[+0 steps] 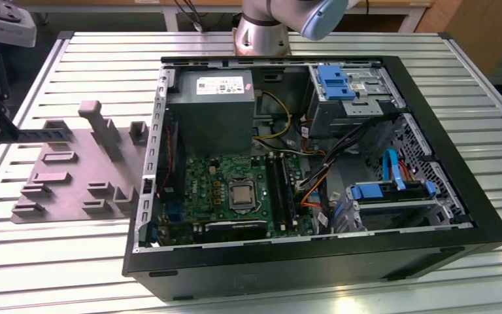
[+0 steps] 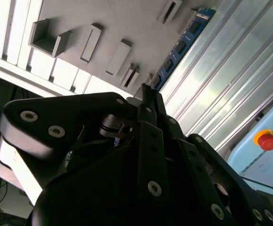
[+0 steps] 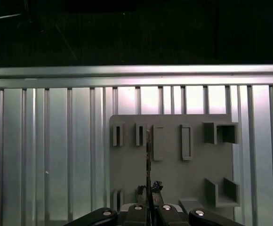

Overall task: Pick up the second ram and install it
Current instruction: 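Pick up the second ram and move it above second insertion slot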

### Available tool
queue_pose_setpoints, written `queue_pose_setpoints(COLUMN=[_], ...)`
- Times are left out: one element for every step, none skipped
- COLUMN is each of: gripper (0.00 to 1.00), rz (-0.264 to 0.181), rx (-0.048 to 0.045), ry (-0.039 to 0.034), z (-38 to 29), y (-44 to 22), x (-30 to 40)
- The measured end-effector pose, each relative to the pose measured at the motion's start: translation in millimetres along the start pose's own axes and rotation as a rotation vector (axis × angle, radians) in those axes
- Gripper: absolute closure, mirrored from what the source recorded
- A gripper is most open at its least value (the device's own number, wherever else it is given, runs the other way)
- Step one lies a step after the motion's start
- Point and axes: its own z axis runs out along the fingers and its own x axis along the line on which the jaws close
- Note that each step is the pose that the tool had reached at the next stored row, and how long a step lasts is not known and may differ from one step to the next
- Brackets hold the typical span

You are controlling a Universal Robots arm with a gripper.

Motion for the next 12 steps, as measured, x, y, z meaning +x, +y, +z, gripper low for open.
queue_pose_setpoints(gripper=[0.86, 0.86, 0.86, 0.86, 0.86, 0.86, 0.86, 0.86, 0.86, 0.86, 0.86, 0.86], rz=[0.000, 0.000, 0.000, 0.000, 0.000, 0.000, 0.000, 0.000, 0.000, 0.000, 0.000, 0.000], rx=[0.0000, 0.0001, 0.0000, 0.0000, 0.0000, 0.0001, 0.0000, 0.0000, 0.0001, 0.0000, 0.0001, 0.0000], ry=[0.0000, -0.0001, 0.0000, 0.0000, 0.0000, 0.0000, 0.0000, 0.0000, 0.0000, 0.0000, -0.0001, 0.0000], z=[-1.0, -2.1, -3.2, -4.2, -5.3, -6.3, -7.4, -8.3, -9.4, -10.4, -11.3, -12.5], y=[0.0, 0.1, 0.1, 0.2, 0.2, 0.2, 0.3, 0.3, 0.3, 0.3, 0.4, 0.4], x=[0.0, -0.1, -0.1, -0.2, -0.2, -0.2, -0.2, -0.3, -0.3, -0.3, -0.3, -0.4])
